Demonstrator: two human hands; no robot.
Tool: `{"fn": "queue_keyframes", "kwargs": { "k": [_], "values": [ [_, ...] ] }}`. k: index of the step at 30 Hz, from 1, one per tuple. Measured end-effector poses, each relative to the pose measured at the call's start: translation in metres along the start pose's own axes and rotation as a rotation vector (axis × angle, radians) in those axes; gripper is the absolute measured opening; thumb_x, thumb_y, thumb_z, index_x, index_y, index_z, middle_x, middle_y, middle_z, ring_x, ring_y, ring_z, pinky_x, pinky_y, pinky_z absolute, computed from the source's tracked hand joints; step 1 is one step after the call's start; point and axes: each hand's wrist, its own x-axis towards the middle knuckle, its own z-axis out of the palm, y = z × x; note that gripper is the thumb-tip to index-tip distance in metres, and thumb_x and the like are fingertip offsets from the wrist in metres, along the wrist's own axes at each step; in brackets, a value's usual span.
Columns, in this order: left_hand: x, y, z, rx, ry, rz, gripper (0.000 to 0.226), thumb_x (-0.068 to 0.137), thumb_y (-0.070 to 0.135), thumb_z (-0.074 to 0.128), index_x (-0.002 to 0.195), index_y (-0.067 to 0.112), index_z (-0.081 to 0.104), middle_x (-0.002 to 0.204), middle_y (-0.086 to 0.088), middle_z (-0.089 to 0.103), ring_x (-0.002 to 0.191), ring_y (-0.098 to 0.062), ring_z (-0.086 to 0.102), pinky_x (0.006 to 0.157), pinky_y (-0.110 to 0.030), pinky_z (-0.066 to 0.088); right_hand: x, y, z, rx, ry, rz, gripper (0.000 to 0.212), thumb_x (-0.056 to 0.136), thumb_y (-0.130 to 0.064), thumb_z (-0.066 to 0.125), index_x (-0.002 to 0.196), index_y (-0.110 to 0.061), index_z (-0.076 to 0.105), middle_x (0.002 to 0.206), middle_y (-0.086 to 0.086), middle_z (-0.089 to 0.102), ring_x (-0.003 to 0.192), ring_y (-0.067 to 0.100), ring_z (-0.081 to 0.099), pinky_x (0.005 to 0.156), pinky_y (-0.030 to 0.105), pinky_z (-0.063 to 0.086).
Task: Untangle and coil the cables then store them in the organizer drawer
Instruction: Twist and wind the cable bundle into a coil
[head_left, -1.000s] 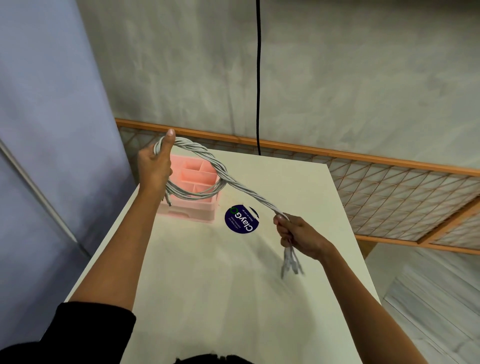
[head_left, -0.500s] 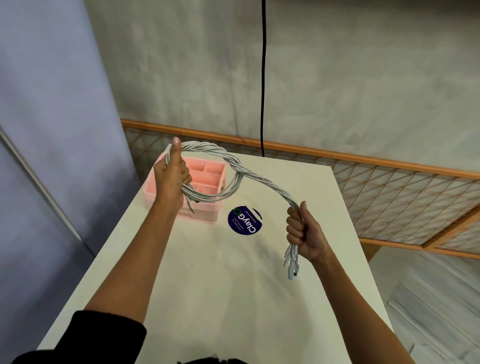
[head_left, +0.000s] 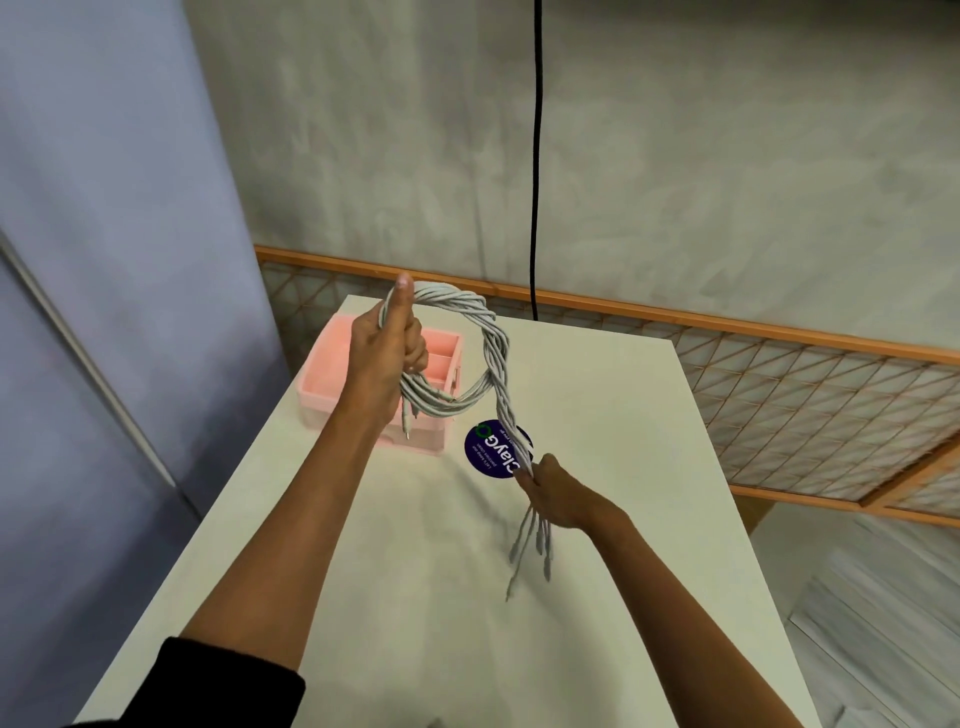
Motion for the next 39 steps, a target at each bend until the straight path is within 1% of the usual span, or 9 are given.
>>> {"fn": "queue_keyframes", "kwargs": {
  "k": [3, 5, 7, 10, 15, 17, 23, 28, 39],
  "values": [
    [-0.007, -0.002, 0.006, -0.023, -0.048, -0.027, 0.061, 0.099, 0.041, 0.043, 0.041, 0.025, 0.034, 0.038, 0.009, 0.025, 0.036, -0.007, 0.022, 0.041, -0.019, 0.027, 0.027, -0.001, -0.002, 0.012, 0.056, 0.116, 0.029, 0.102, -0.02, 0.031, 0.089, -0.008, 0.053, 0.088, 0.015, 0.055, 0.086, 0.023, 0.047, 0.077, 0.03, 0.039],
    [-0.012, -0.003, 0.008, -0.087, -0.06, -0.056, 0.057, 0.099, 0.042, 0.042, 0.045, 0.026, 0.031, 0.039, 0.008, 0.023, 0.036, -0.008, 0.019, 0.041, -0.019, 0.024, 0.042, -0.004, -0.002, 0.29, 0.211, 0.181, 0.031, 0.099, -0.019, 0.041, 0.096, 0.003, 0.063, 0.093, 0.023, 0.064, 0.082, 0.029, 0.058, 0.076, 0.036, 0.048],
    [-0.013, -0.004, 0.008, -0.175, -0.062, -0.103, 0.053, 0.098, 0.044, 0.041, 0.052, 0.023, 0.027, 0.04, 0.007, 0.02, 0.037, -0.008, 0.016, 0.041, -0.021, 0.02, 0.05, -0.012, -0.006, 0.654, 0.373, 0.176, 0.03, 0.097, -0.016, 0.047, 0.08, 0.0, 0.066, 0.08, 0.019, 0.067, 0.073, 0.031, 0.064, 0.074, 0.04, 0.052],
    [-0.014, -0.009, 0.004, -0.276, -0.045, -0.178, 0.051, 0.097, 0.047, 0.041, 0.056, 0.022, 0.026, 0.041, 0.006, 0.019, 0.037, -0.007, 0.015, 0.042, -0.022, 0.019, 0.053, -0.03, -0.025, 1.175, 0.452, 0.015, 0.029, 0.097, -0.007, 0.049, 0.071, -0.007, 0.061, 0.065, 0.004, 0.067, 0.063, 0.016, 0.065, 0.066, 0.025, 0.056],
    [-0.012, -0.021, -0.005, -0.193, 0.036, -0.241, 0.051, 0.095, 0.051, 0.044, 0.056, 0.022, 0.028, 0.043, 0.006, 0.021, 0.039, -0.008, 0.016, 0.041, -0.021, 0.022, 0.041, -0.052, -0.056, 1.596, 0.387, -0.222, 0.014, 0.095, -0.002, 0.049, 0.088, -0.006, 0.061, 0.068, -0.004, 0.07, 0.07, 0.006, 0.066, 0.078, 0.021, 0.056],
    [-0.012, -0.026, -0.007, -0.159, 0.067, -0.247, 0.05, 0.095, 0.052, 0.043, 0.058, 0.022, 0.03, 0.045, 0.006, 0.021, 0.04, -0.008, 0.016, 0.041, -0.02, 0.024, 0.036, -0.055, -0.06, 1.674, 0.268, -0.221, 0.013, 0.095, 0.0, 0.049, 0.092, -0.002, 0.061, 0.072, 0.001, 0.07, 0.071, 0.009, 0.066, 0.071, 0.02, 0.057],
    [-0.009, -0.036, -0.011, -0.112, 0.063, -0.3, 0.049, 0.094, 0.055, 0.043, 0.059, 0.023, 0.032, 0.046, 0.008, 0.021, 0.042, -0.008, 0.016, 0.042, -0.02, 0.024, 0.024, -0.05, -0.057, 1.69, -0.018, -0.224, 0.021, 0.094, 0.005, 0.044, 0.086, 0.0, 0.062, 0.076, 0.008, 0.07, 0.071, 0.014, 0.07, 0.065, 0.021, 0.057],
    [-0.012, -0.045, -0.008, 0.005, -0.044, -0.324, 0.051, 0.093, 0.056, 0.044, 0.057, 0.024, 0.028, 0.048, 0.005, 0.019, 0.044, -0.01, 0.016, 0.047, -0.024, 0.022, 0.029, -0.047, -0.053, 1.484, -0.175, -0.381, 0.017, 0.068, -0.021, 0.079, 0.071, -0.01, 0.066, 0.069, 0.004, 0.065, 0.063, 0.011, 0.063, 0.059, 0.019, 0.054],
    [-0.015, -0.044, 0.01, -0.127, 0.022, -0.31, 0.06, 0.096, 0.05, 0.045, 0.044, 0.024, 0.031, 0.041, 0.008, 0.02, 0.036, -0.008, 0.017, 0.039, -0.02, 0.02, 0.009, -0.046, -0.077, 0.963, -0.531, -0.545, 0.017, 0.07, -0.029, 0.081, 0.081, -0.018, 0.073, 0.083, 0.0, 0.072, 0.079, 0.013, 0.066, 0.077, 0.024, 0.053]
  ]
}}
